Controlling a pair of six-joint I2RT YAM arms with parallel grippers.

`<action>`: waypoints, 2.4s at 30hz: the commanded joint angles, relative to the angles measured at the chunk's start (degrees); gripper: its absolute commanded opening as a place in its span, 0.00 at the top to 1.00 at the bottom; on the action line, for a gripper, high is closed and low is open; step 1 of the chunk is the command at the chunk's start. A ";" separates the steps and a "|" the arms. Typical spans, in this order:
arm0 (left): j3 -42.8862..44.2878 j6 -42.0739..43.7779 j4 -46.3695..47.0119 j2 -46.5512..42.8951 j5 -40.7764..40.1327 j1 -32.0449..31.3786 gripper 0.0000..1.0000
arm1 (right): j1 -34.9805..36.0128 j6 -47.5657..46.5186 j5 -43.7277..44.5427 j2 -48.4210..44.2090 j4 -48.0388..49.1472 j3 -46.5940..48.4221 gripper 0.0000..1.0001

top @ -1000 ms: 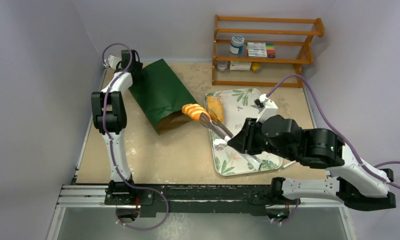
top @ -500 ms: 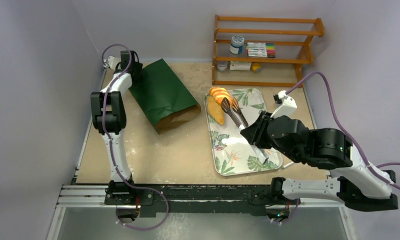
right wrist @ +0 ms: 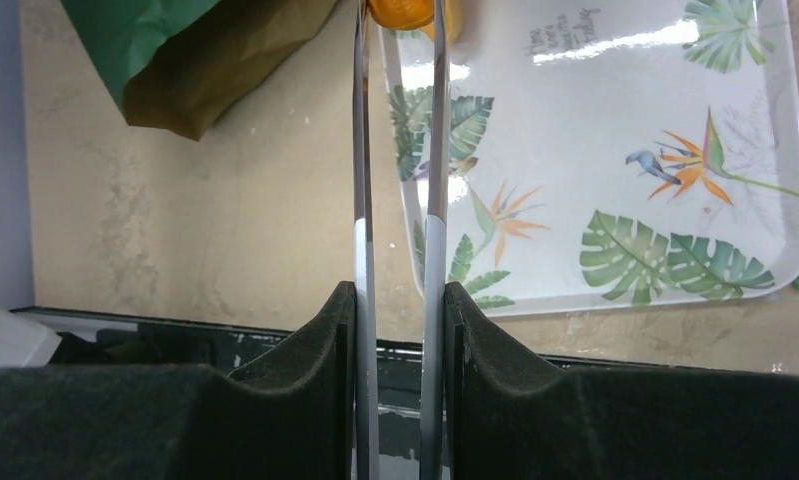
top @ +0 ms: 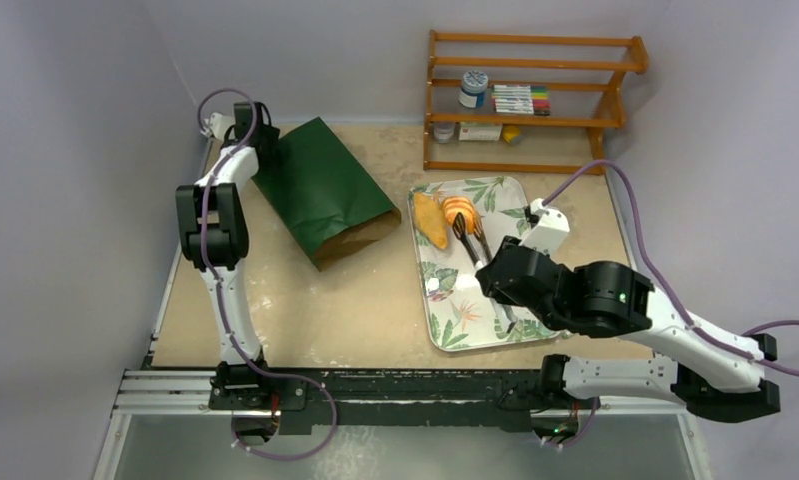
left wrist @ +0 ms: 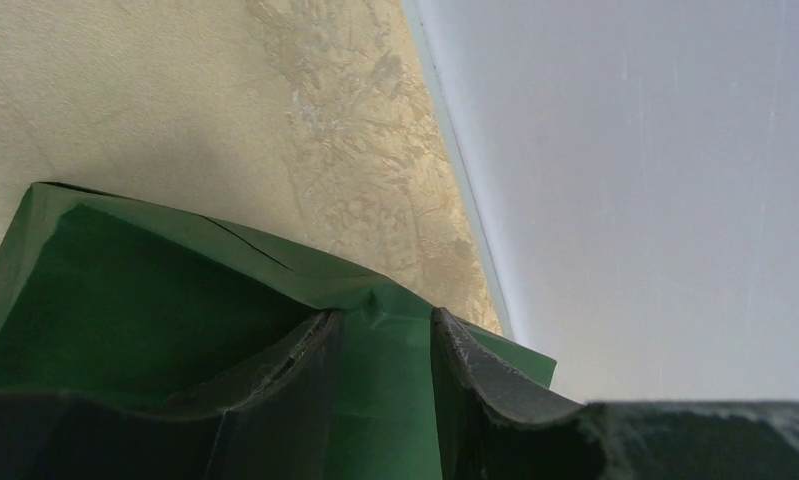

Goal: Take the fake bread out of the paper bag
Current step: Place the fake bread in the container.

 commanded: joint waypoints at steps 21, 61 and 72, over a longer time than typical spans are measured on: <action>-2.83 1.94 -3.64 -4.04 0.00 1.28 0.61 | -29.05 -28.15 -18.75 3.95 31.84 -13.13 1.00; 0.47 1.81 -4.06 -1.52 0.85 1.70 0.61 | -29.49 -9.72 -26.96 -3.82 29.52 -37.05 0.64; -0.04 1.87 -4.15 -2.24 1.28 2.17 0.61 | -29.50 -8.74 -28.54 -4.88 29.05 -37.52 0.61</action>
